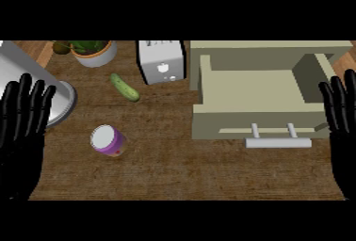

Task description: Pick up the can, place it into the drawer and close the drawer

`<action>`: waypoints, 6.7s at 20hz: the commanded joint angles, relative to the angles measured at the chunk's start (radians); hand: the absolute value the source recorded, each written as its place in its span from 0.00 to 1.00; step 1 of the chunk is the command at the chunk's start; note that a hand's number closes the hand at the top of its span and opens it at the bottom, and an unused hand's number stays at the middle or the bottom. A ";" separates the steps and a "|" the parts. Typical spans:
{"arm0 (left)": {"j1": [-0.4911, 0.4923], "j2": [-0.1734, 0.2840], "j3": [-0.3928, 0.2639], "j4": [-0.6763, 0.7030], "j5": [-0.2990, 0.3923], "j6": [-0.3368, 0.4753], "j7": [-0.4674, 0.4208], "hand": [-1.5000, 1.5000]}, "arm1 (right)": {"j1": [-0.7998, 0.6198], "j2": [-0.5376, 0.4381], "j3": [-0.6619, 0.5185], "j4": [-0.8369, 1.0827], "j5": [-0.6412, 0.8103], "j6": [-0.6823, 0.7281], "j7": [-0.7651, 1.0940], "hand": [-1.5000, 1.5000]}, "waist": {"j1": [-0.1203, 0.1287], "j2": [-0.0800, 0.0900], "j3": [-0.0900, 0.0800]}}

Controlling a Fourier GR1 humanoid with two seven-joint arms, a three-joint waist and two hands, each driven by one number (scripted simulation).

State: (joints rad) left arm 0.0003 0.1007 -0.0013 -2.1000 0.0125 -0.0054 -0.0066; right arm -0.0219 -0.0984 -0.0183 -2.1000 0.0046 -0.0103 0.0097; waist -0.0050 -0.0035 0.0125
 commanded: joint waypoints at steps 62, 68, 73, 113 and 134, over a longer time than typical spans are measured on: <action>0.056 -0.064 0.013 0.568 -0.059 0.288 -0.103 0.00 | 0.312 0.078 -0.141 0.073 -0.001 0.185 -0.036 0.00 | 0.002 0.003 -0.013; 0.068 -0.029 0.049 0.595 -0.032 0.241 -0.109 0.00 | 0.252 0.028 -0.235 0.113 -0.087 0.216 -0.028 0.00 | 0.004 0.003 -0.012; 0.032 -0.049 0.081 0.752 -0.017 0.229 -0.256 0.00 | 0.262 0.065 -0.199 0.100 -0.035 0.194 -0.020 0.00 | 0.003 0.003 -0.013; -0.256 -0.021 0.193 1.285 0.072 0.206 -0.449 0.00 | 0.275 0.097 -0.181 -0.012 -0.040 0.192 0.058 0.00 | 0.000 0.004 -0.013; -0.324 -0.070 0.153 1.310 0.120 0.135 -0.506 1.00 | 0.208 0.057 -0.262 0.001 -0.096 0.211 0.102 0.00 | 0.002 0.004 -0.013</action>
State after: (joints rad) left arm -0.3323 0.0425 0.1563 -0.7908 0.1208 0.1439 -0.4884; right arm 0.2631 -0.0169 -0.2614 -2.1299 -0.0915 0.2194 0.0806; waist -0.0047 -0.0005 0.0001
